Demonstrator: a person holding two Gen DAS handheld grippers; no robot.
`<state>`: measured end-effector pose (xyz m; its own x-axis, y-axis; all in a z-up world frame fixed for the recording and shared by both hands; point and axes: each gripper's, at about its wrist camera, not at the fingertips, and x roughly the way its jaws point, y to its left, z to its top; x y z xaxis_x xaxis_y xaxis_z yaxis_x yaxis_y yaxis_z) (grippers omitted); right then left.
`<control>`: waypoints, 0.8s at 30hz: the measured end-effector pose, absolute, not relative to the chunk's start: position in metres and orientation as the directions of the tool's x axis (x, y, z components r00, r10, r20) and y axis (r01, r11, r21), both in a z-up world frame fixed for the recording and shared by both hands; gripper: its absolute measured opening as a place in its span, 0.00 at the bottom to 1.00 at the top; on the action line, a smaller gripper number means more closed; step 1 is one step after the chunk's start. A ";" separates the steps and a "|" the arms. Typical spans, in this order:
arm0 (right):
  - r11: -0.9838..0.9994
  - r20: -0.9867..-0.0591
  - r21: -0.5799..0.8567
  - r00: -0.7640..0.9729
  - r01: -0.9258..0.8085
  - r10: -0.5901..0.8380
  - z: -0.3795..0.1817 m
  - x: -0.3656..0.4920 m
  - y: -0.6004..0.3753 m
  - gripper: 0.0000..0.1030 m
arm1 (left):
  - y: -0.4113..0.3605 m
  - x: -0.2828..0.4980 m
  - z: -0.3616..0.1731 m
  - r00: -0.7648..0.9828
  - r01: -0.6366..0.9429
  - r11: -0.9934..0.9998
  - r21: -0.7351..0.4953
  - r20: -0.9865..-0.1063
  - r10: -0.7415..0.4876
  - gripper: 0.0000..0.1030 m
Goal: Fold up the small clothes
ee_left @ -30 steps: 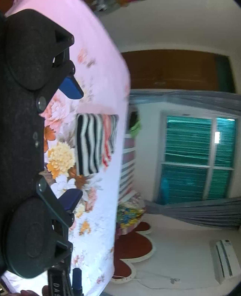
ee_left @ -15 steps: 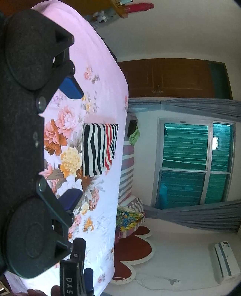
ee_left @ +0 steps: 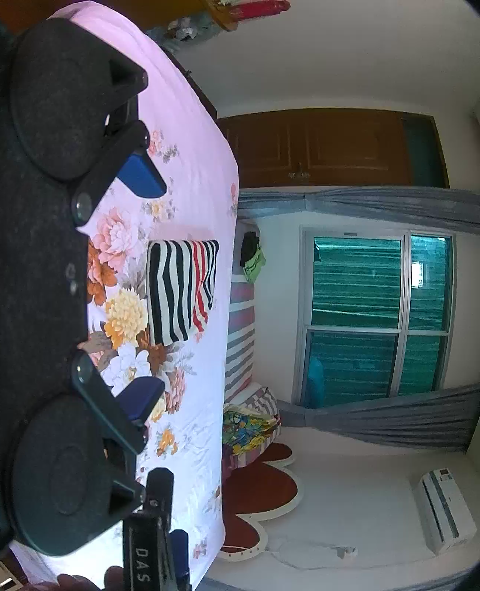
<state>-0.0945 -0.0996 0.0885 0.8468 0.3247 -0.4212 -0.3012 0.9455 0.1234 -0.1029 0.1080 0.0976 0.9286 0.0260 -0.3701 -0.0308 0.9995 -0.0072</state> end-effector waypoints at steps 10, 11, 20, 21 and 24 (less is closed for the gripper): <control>0.948 -0.421 0.128 0.850 -0.292 0.318 0.089 -0.098 -0.104 1.00 | 0.103 -0.102 0.097 0.930 -0.014 1.000 -0.005 -0.366 0.011 0.99; 0.948 -0.421 0.126 0.850 -0.291 0.317 0.088 -0.098 -0.104 1.00 | 0.103 -0.101 0.097 0.930 -0.014 1.000 -0.006 -0.367 0.011 0.99; 0.948 -0.419 0.123 0.850 -0.294 0.319 0.090 -0.099 -0.104 1.00 | 0.100 -0.098 0.097 0.929 -0.016 1.000 -0.003 -0.369 0.014 0.99; 0.948 -0.419 0.123 0.850 -0.294 0.318 0.090 -0.099 -0.104 1.00 | 0.099 -0.098 0.097 0.930 -0.017 1.000 -0.001 -0.368 0.015 0.99; 0.948 -0.418 0.122 0.851 -0.295 0.318 0.090 -0.100 -0.104 1.00 | 0.099 -0.099 0.098 0.933 -0.015 1.000 -0.001 -0.360 0.013 0.99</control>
